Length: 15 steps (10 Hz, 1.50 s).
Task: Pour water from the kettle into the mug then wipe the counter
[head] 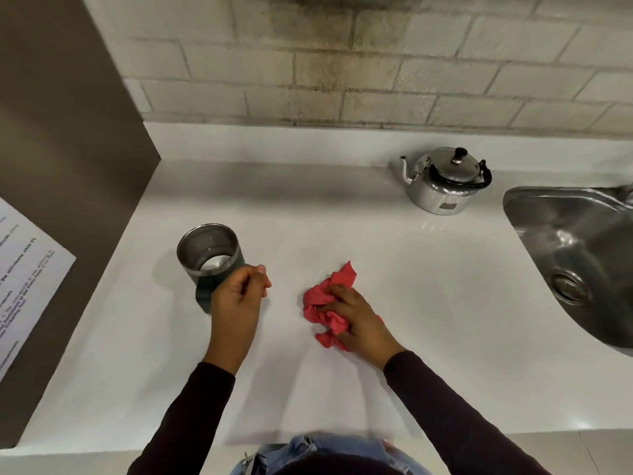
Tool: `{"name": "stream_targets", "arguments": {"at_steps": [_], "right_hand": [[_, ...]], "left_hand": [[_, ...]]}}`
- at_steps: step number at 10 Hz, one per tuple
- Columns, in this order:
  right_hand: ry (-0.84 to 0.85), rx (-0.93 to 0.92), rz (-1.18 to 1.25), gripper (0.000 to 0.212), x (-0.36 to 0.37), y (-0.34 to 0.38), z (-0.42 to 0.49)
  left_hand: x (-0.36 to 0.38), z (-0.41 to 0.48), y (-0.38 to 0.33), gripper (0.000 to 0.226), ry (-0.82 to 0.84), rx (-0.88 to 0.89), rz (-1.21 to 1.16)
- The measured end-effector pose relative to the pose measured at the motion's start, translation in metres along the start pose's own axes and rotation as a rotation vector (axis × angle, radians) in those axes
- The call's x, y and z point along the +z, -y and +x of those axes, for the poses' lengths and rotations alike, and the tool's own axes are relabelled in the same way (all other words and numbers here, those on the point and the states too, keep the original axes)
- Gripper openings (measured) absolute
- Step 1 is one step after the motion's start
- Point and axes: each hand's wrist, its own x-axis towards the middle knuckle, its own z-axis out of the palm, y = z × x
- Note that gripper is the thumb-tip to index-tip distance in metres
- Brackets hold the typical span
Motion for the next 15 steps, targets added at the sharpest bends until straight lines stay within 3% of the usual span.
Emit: {"name": "stream_targets", "arguments": {"at_steps": [3,5,6,7,8,9,10,11,13,15], "right_hand": [[-0.237,0.220,0.134,0.045,-0.086,-0.073,-0.053],[-0.423,0.332,0.370,0.034,-0.153,-0.150,-0.047],[-0.510,0.391,0.388,0.037,-0.183,-0.197,-0.026],[-0.584,0.428,0.177,0.049,-0.211,-0.236,0.001],[-0.451,0.519,0.024,0.034,-0.240,-0.279,0.031],[-0.453,0.566,0.145,0.023,-0.260,-0.305,0.057],[-0.504,0.579,0.304,0.033,-0.280,-0.325,0.083],[-0.523,0.605,0.247,0.044,-0.288,-0.331,0.101],[-0.292,0.641,-0.014,0.058,-0.296,-0.324,0.101],[-0.372,0.604,-0.289,0.063,-0.270,-0.275,0.067]], "left_hand": [[0.115,-0.008,-0.018,0.033,0.224,-0.040,0.006],[0.191,-0.016,-0.021,0.034,0.265,-0.055,0.025],[0.223,-0.020,-0.015,0.035,0.253,-0.083,0.024],[0.244,-0.023,-0.009,0.035,0.216,-0.103,0.016],[0.264,-0.026,-0.006,0.034,0.156,-0.115,0.034],[0.273,-0.027,-0.007,0.035,0.118,-0.120,0.078],[0.276,-0.024,-0.009,0.037,0.093,-0.122,0.097],[0.275,-0.019,-0.011,0.039,0.066,-0.127,0.101],[0.274,-0.014,-0.014,0.039,0.088,-0.120,0.084],[0.259,-0.012,-0.029,0.037,0.193,-0.087,0.075]]}}
